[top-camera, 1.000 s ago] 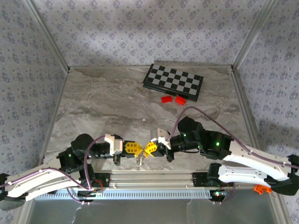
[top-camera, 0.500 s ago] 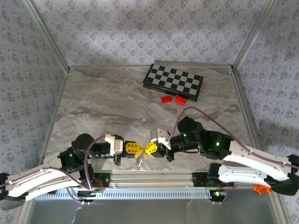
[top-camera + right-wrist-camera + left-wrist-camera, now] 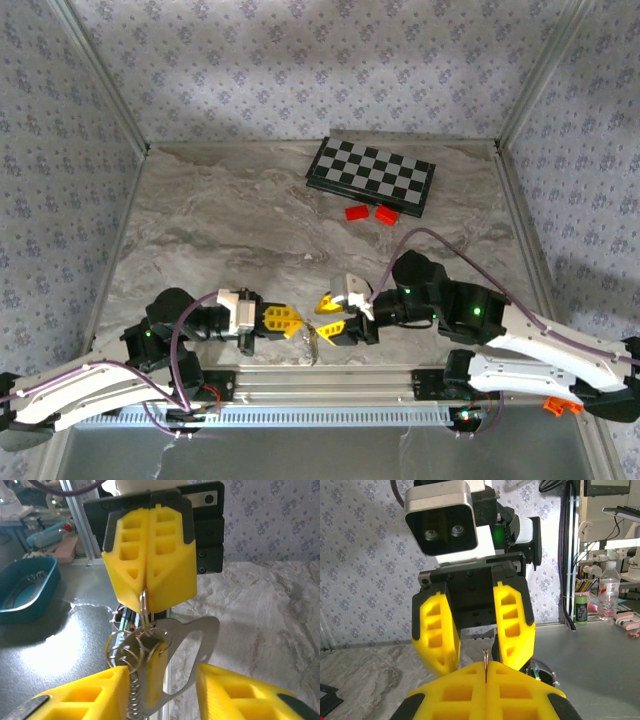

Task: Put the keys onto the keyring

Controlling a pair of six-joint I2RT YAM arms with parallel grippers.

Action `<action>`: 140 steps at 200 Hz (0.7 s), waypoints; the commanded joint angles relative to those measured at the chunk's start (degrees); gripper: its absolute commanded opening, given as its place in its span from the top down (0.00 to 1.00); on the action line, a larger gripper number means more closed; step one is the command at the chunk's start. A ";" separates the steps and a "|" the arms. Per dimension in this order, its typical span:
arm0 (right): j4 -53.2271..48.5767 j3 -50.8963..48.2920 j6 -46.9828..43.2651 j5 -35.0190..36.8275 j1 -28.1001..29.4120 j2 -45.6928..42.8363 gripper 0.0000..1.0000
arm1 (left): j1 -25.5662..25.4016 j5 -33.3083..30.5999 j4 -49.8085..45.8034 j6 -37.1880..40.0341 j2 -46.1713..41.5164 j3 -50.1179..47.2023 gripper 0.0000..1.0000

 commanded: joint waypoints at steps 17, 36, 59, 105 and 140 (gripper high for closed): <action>0.95 -1.74 1.09 0.29 0.59 -1.08 0.56 | -0.06 0.16 4.58 -1.14 -1.33 -0.08 1.00; 1.05 -2.23 1.09 0.76 0.60 -1.27 0.56 | -0.06 0.31 4.41 -1.14 -1.31 0.02 1.00; 2.21 -3.14 1.34 1.07 0.63 -1.79 0.57 | -0.05 0.25 3.99 -1.31 -1.21 0.11 1.00; 3.06 -3.87 1.45 1.16 0.60 -1.80 0.58 | -0.03 0.23 3.97 -1.42 -1.31 0.11 1.00; 4.47 -4.39 2.02 0.80 0.58 -1.77 0.59 | -0.03 0.23 4.15 -1.55 -1.29 -0.01 1.00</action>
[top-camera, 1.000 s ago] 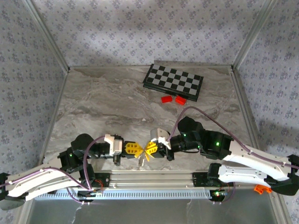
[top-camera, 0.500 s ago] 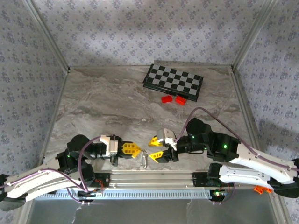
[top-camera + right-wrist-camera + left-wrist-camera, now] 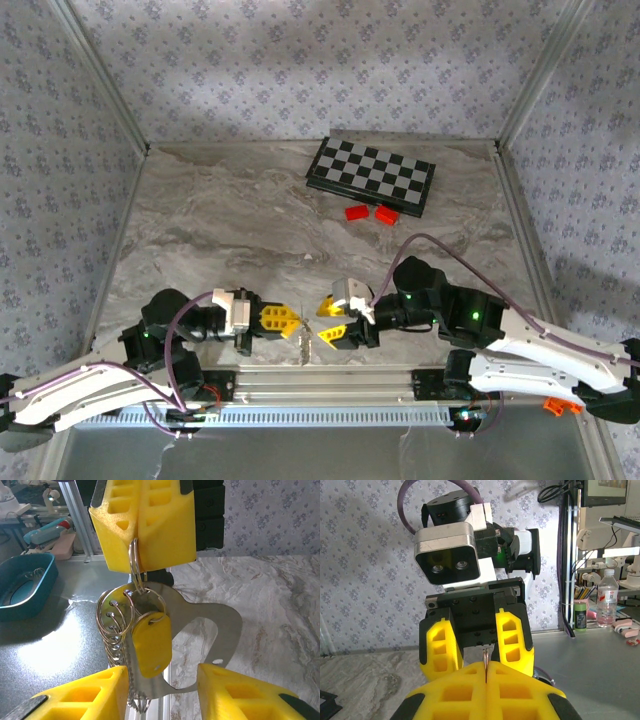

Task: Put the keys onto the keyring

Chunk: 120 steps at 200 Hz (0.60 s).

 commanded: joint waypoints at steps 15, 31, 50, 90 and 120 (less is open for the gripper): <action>2.59 -0.91 1.69 -0.43 0.24 -0.50 0.59 | -0.06 0.14 3.01 -0.75 -0.72 0.11 1.00; 3.15 -1.08 1.94 -0.96 0.24 -0.22 0.58 | -0.02 0.14 2.94 -0.63 -0.72 0.11 1.00; 4.21 -1.21 2.30 -1.31 0.33 0.07 0.58 | 0.00 0.05 3.02 -0.66 -0.68 0.15 1.00; 5.75 -1.87 2.90 -1.65 0.42 0.65 0.58 | -0.05 -0.21 3.15 -0.75 -0.47 0.08 1.00; 7.11 -2.47 3.80 -2.02 0.81 0.96 0.58 | -0.04 -0.56 3.52 -0.73 -0.46 0.06 1.00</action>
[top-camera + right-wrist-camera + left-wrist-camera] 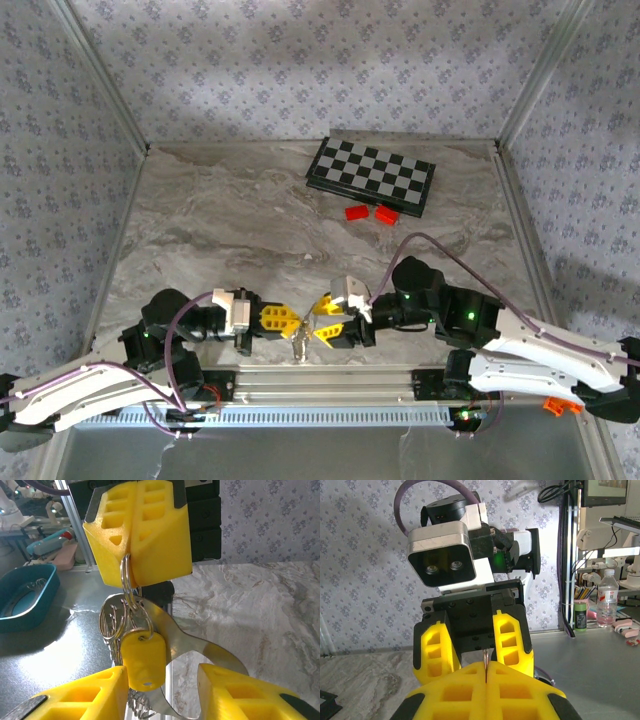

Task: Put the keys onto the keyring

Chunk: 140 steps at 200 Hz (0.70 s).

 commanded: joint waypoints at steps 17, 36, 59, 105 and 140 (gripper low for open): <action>2.76 -1.20 1.47 -0.96 1.19 0.26 0.58 | -0.06 -0.67 3.70 -0.72 -0.41 0.06 1.00; 3.23 -1.53 1.55 -0.48 1.55 0.22 0.58 | -0.02 -0.73 3.81 -0.73 -0.38 0.00 1.00; 4.00 -1.66 1.64 -0.46 1.55 0.69 0.59 | -0.05 -0.82 3.95 -0.86 -0.37 -0.16 1.00; 5.57 -2.53 1.72 1.09 1.58 1.30 0.61 | -0.06 -0.91 4.45 -0.99 -0.37 -0.64 1.00; 6.60 -3.19 1.77 2.67 1.49 1.01 0.64 | -0.03 -0.85 4.51 -1.04 -0.20 -0.57 1.00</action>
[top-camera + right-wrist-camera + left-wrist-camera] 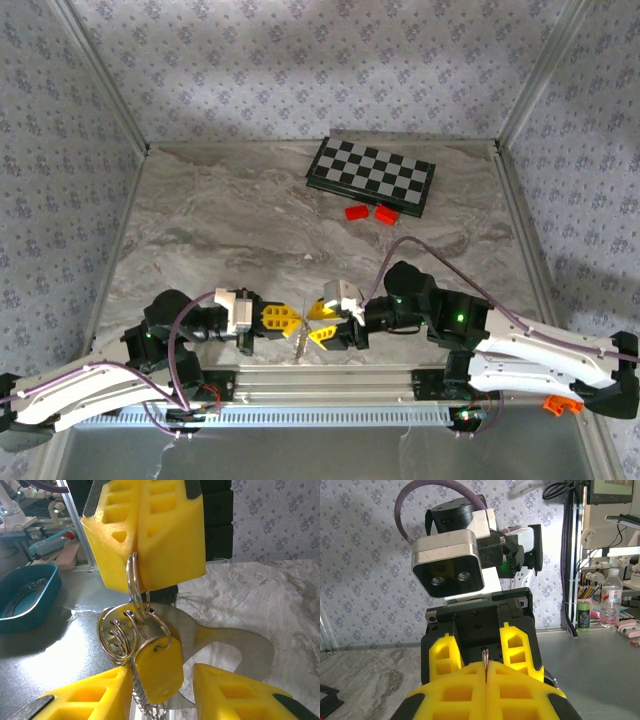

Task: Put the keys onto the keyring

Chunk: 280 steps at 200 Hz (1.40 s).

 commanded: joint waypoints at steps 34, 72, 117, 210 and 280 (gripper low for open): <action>3.96 -1.23 1.39 2.15 0.27 -0.41 0.65 | -0.05 -0.28 3.44 -0.58 -0.27 0.47 1.00; 4.61 -1.57 1.71 2.67 0.27 -0.23 0.65 | -0.02 -0.83 3.19 -0.49 -0.32 0.39 1.00; 5.33 -1.94 1.94 2.76 0.26 -0.26 0.62 | -0.02 -1.27 3.10 -0.48 -0.32 0.39 1.00; 7.81 -2.42 2.93 4.68 0.01 0.03 0.72 | 0.02 -2.25 2.78 -0.74 -0.83 -0.13 1.00; 7.77 -2.93 2.64 5.84 -0.05 -1.23 0.92 | -0.05 -3.98 0.97 -0.40 -2.16 -0.14 1.00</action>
